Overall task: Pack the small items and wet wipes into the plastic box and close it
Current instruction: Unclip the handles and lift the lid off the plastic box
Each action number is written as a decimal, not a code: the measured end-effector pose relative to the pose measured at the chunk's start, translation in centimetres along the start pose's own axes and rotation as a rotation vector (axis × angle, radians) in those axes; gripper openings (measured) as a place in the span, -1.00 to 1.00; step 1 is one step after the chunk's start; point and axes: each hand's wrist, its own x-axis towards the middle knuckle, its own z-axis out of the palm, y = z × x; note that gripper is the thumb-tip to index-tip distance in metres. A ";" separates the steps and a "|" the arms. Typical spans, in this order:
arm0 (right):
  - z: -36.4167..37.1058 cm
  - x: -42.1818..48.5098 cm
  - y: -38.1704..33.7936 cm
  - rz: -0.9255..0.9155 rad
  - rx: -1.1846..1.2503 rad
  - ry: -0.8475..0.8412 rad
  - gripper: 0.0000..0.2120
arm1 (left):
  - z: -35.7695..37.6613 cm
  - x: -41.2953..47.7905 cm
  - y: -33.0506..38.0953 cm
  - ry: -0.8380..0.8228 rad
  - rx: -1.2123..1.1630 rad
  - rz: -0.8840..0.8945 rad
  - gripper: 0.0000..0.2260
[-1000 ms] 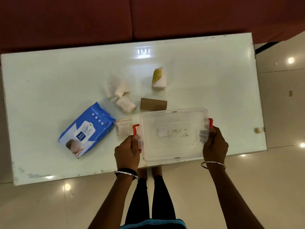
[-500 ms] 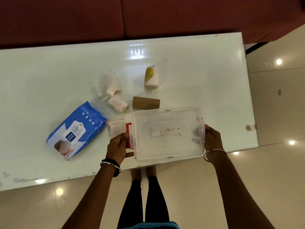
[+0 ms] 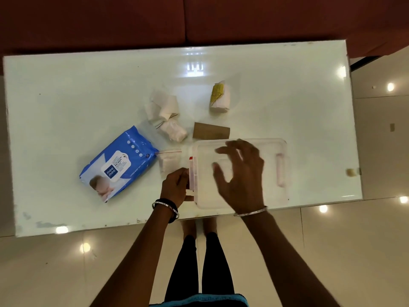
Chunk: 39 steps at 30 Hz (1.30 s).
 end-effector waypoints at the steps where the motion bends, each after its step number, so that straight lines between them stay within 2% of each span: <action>1: 0.8 -0.1 -0.9 -0.024 -0.029 -0.094 -0.57 | 0.0 0.0 0.1 0.002 -0.006 0.002 -0.81; 3: 2.1 0.0 -1.7 -0.023 -0.123 -0.302 -0.28 | -0.1 0.1 0.2 -0.001 -0.006 0.001 -0.82; 5: 3.0 0.4 -1.8 -0.037 -0.257 -0.431 -0.08 | -0.4 0.3 0.2 -0.032 0.016 0.006 -0.84; 9: 3.7 0.8 -2.1 -0.038 -0.411 -0.504 0.06 | -0.7 0.7 0.1 -0.094 0.000 -0.003 -0.87; 16: 3.6 2.4 -4.0 -0.055 -0.544 -0.576 -0.12 | -0.7 0.8 0.1 -0.067 0.044 0.027 -0.85; 25: 2.3 2.2 -3.8 -0.092 -0.447 -0.555 -0.19 | -0.2 1.5 -0.8 0.040 0.356 0.241 -0.82; 29: -2.3 2.6 -4.2 -0.121 -0.272 -0.538 -0.22 | -0.1 0.8 -0.6 0.034 0.206 0.168 -0.80; 33: -9.7 3.2 -2.7 -0.123 -0.040 -0.423 -0.29 | -0.2 0.2 0.2 -0.016 0.133 0.133 -0.73; 39: -20.7 2.8 2.8 0.005 -0.111 -0.317 -0.36 | 0.1 0.1 -0.1 0.004 0.143 0.173 -0.84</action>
